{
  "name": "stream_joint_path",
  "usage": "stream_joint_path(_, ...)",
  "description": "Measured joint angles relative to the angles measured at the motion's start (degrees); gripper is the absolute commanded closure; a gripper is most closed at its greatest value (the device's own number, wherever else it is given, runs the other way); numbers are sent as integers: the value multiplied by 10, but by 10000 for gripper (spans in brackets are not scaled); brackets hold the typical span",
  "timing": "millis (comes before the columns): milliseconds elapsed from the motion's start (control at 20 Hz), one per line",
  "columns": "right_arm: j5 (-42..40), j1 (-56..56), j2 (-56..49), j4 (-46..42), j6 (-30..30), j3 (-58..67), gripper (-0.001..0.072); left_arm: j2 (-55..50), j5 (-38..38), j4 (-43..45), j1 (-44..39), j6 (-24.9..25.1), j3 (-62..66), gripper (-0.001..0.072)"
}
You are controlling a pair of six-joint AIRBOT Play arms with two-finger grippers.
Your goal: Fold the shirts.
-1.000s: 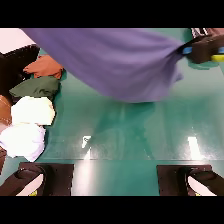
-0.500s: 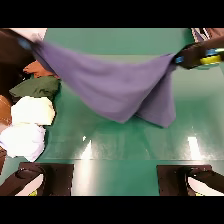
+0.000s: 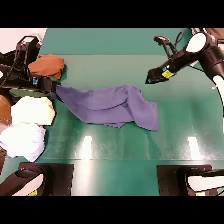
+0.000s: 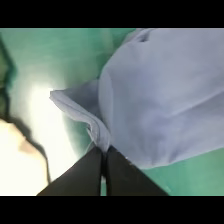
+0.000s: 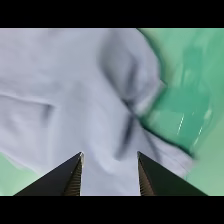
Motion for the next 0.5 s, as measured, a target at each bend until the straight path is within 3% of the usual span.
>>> stream_joint_path(250,9,-89,3,11,-13,-125,313,-2,13,15,0,-5,-8,681)
stream_joint_path(500,-52,-117,5,117,-68,-227,312,-2,22,8,0,-9,-9,681)
